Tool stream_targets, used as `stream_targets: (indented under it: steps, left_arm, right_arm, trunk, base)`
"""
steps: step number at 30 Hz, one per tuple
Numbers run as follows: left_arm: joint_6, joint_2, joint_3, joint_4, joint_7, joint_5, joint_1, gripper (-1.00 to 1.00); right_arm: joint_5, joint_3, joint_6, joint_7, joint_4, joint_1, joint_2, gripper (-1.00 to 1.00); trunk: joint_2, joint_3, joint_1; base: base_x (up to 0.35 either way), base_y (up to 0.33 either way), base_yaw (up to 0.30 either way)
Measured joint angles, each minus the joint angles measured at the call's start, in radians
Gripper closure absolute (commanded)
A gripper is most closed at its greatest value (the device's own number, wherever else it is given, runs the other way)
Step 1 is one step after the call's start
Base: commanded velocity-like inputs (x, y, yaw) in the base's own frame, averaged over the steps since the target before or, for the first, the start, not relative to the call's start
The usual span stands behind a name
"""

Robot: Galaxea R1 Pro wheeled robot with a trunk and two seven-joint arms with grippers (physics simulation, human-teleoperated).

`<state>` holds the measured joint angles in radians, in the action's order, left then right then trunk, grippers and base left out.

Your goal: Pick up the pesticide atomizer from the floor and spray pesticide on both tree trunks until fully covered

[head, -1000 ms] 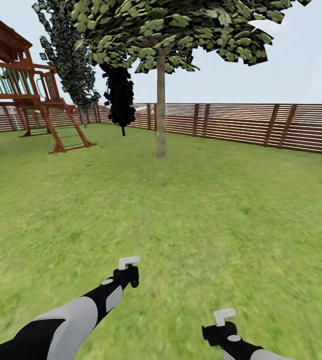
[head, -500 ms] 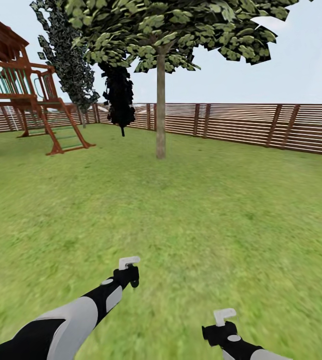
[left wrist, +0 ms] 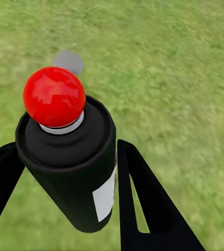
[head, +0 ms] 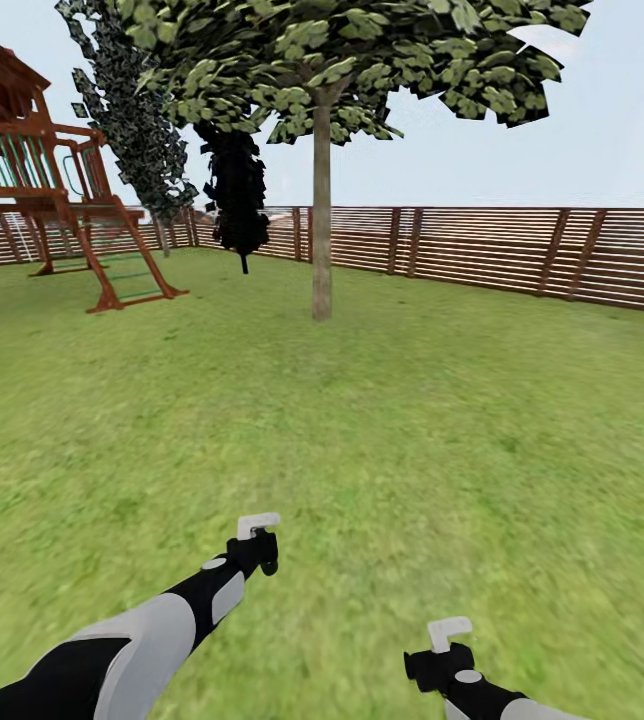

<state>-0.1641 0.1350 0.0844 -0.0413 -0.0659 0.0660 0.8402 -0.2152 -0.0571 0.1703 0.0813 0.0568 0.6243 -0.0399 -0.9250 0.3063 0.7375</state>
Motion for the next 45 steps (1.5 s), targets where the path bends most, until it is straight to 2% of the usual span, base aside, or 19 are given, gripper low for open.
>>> stream_targets:
  steps: [45]
  left_arm:
    - [0.000,0.000,0.001,0.000,0.000,0.000,0.000,1.00]
  right_arm:
    - [-0.001,0.000,0.000,-0.006,0.000,0.000,-0.005,-1.00]
  trunk:
    - [0.000,0.000,0.000]
  base:
    - [0.350,0.000,0.007]
